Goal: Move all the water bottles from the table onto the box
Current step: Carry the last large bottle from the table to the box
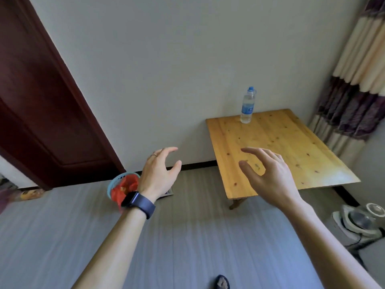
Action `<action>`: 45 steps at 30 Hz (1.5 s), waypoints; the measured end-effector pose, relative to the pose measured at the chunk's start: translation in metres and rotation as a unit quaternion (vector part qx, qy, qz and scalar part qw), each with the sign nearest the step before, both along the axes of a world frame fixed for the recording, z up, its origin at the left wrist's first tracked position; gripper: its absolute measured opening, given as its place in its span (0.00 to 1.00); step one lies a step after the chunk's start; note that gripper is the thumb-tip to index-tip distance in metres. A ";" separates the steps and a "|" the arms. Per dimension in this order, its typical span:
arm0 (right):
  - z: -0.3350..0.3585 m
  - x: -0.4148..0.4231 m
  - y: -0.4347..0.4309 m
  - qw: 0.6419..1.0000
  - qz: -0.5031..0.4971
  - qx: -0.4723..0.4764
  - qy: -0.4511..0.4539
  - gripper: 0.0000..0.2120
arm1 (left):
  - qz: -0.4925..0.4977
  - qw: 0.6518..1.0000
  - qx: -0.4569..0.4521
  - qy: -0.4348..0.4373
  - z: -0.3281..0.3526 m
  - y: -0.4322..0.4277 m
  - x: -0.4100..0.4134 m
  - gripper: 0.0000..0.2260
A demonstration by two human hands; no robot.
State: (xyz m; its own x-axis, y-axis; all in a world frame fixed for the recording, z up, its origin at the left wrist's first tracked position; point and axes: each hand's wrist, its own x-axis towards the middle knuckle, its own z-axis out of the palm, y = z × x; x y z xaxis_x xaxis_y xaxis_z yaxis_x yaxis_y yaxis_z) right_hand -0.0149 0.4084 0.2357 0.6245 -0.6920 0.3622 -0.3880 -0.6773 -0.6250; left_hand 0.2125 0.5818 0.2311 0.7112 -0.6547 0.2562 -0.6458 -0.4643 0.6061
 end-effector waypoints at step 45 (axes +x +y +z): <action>-0.143 0.445 -0.507 0.902 -0.356 0.238 0.051 0.21 | -0.414 0.888 0.182 0.082 -0.124 -0.708 0.473 0.18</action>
